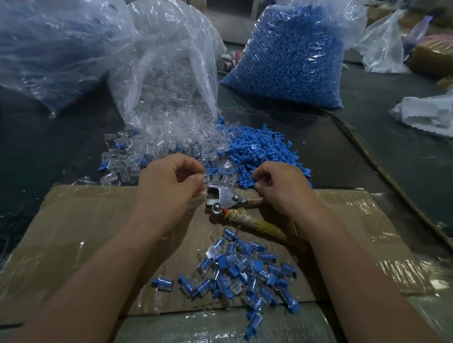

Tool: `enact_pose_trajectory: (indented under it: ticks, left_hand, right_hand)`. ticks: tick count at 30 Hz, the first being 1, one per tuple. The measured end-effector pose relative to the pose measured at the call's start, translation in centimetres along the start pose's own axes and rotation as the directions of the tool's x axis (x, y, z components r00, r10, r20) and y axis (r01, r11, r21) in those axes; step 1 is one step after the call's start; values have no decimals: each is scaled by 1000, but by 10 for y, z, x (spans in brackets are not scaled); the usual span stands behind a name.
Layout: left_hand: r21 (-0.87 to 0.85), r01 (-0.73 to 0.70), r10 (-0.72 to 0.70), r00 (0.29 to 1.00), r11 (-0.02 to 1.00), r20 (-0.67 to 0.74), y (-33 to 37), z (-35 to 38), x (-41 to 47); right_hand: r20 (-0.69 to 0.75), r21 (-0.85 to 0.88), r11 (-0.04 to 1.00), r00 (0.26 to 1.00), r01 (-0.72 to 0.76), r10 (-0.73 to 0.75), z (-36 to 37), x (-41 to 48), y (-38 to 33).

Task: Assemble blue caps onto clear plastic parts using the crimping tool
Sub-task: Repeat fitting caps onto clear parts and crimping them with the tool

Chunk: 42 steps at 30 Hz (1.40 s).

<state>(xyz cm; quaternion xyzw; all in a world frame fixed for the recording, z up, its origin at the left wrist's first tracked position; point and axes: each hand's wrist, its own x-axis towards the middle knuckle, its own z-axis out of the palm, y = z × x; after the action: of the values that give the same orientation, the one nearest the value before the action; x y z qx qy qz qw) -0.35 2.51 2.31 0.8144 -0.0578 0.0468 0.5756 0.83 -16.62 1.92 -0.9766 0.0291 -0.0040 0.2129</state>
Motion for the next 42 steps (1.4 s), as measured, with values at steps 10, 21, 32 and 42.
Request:
enact_pose_trajectory:
  ticks: [10,21,32,42]
  left_hand:
    - [-7,8,-8,1000,1000,15,1,0,0]
    - [-79,17,-14,999,997,38,1,1,-1]
    - [-202,90,-81,995,975,56,7,3,-3]
    - [-169,19,-1,994,985,106,13,6,-10]
  right_hand:
    - [14,17,999,999,42,-43,1,-1,3]
    - [-109,376,917,989,133,-99,-11,-16,-4]
    - [-240,520,792,945,320,-224,-7,-35,-31]
    - [-318,355,832,892,427,-321,2,-40,-38]
